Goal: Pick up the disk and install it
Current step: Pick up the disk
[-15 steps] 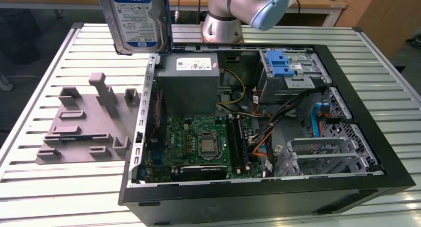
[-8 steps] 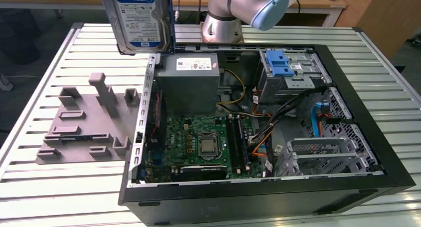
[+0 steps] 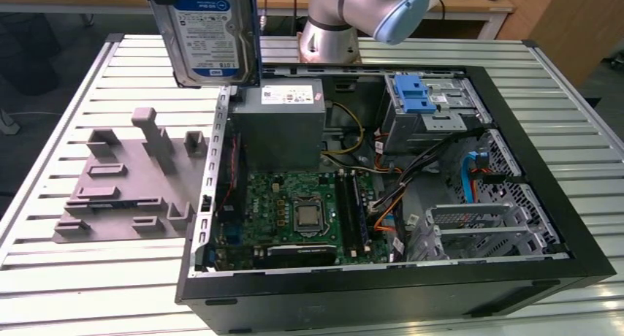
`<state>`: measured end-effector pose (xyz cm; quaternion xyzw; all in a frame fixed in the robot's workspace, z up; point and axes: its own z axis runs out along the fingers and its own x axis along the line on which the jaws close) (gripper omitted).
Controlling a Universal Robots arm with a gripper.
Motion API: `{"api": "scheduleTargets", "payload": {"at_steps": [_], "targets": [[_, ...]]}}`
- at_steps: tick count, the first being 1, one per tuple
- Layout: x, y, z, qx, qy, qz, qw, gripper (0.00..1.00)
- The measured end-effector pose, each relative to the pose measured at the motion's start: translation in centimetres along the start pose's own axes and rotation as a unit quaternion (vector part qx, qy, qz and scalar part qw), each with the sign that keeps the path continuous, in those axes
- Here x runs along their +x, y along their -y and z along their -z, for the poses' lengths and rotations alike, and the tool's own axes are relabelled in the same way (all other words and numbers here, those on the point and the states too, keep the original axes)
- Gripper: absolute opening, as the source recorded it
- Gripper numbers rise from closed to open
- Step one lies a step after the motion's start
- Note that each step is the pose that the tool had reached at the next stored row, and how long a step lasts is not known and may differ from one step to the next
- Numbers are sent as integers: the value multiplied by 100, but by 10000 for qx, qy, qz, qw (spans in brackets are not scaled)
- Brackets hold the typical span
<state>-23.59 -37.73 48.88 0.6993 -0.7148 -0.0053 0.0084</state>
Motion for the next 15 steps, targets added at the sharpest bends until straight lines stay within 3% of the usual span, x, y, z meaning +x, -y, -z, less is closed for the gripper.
{"api": "scheduleTargets", "payload": {"at_steps": [15], "targets": [[15, 14, 0, 0, 0, -3, 10000, 36]]}}
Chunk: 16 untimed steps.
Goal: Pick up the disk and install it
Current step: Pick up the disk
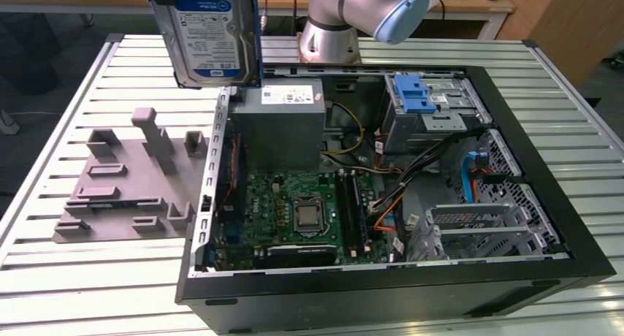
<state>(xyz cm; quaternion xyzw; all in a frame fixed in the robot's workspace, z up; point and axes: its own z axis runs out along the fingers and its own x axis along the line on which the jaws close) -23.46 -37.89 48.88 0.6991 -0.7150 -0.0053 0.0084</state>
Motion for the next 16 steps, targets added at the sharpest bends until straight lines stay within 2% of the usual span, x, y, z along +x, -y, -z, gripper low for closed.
{"api": "scheduleTargets", "payload": {"at_steps": [6, 10, 12, 16], "targets": [[-1, 45, 1, 0, 0, 0, 10000, 36], [-3, 125, 2, 0, 0, 0, 10000, 36], [-5, 204, 4, 0, 0, 0, 10000, 36], [25, 221, 3, 0, 0, 0, 10000, 36]]}}
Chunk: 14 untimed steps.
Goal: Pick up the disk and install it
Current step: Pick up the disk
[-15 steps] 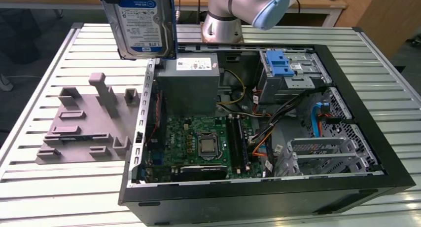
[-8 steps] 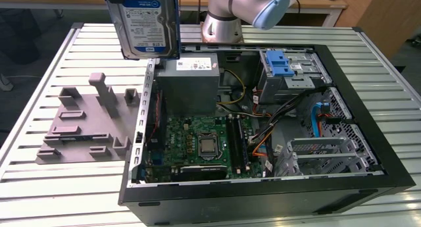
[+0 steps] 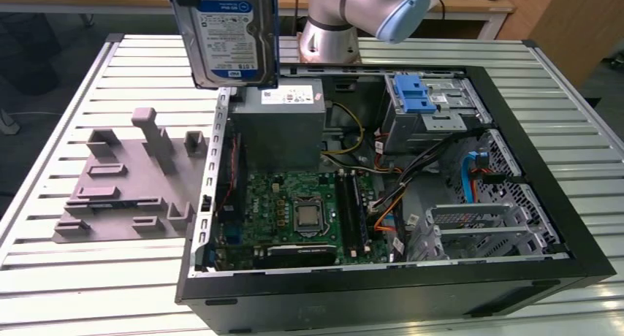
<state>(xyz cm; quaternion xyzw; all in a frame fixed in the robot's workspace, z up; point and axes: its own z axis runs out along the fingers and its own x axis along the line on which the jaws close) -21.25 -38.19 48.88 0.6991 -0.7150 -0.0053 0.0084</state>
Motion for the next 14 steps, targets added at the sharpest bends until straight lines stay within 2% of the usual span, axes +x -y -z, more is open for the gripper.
{"api": "scheduleTargets", "payload": {"at_steps": [8, 10, 14], "targets": [[153, 10, -4, 0, 0, 0, 10000, 36], [172, 20, -3, 0, 0, 0, 10000, 36], [177, 91, -2, -1, 0, 0, 10000, 36]]}}
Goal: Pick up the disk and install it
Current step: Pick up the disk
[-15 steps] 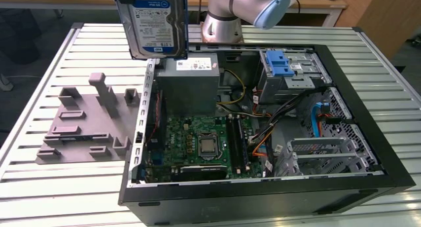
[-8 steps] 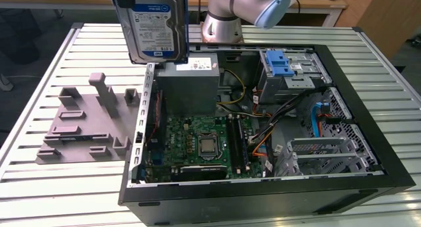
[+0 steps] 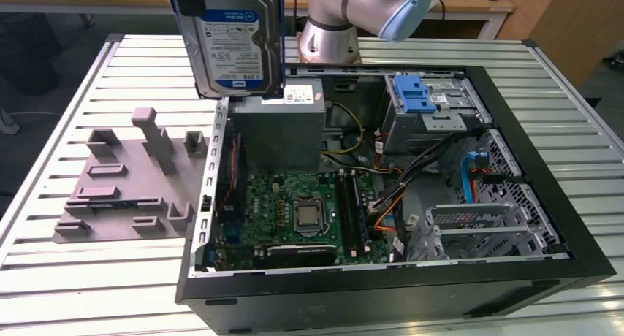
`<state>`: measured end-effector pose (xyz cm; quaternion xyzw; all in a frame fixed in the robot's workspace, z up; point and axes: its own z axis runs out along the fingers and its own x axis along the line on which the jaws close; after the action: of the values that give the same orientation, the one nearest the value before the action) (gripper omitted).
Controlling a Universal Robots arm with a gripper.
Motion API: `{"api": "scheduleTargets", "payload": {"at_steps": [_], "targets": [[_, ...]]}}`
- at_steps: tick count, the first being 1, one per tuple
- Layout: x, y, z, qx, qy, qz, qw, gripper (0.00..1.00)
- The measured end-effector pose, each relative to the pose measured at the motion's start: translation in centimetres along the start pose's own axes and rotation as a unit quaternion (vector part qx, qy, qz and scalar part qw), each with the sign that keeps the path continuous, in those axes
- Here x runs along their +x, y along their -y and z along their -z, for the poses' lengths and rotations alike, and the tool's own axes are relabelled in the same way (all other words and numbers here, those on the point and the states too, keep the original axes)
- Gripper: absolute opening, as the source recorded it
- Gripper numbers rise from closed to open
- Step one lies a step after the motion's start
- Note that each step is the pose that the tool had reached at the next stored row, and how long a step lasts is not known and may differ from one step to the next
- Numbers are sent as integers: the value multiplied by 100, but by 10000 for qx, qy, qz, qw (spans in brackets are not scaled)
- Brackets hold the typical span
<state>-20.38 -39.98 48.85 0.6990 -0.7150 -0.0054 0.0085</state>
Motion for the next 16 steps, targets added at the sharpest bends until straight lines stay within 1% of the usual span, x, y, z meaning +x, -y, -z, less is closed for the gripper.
{"api": "scheduleTargets", "payload": {"at_steps": [7, 11, 13, 16], "targets": [[-2, 167, 3, -2, 0, 0, 10000, 36], [-4, 237, 5, -2, -1, 0, 10000, 36], [-4, 259, 6, -2, -1, 0, 10000, 36], [-4, 264, 5, -2, 0, -1, 10000, 36]]}}
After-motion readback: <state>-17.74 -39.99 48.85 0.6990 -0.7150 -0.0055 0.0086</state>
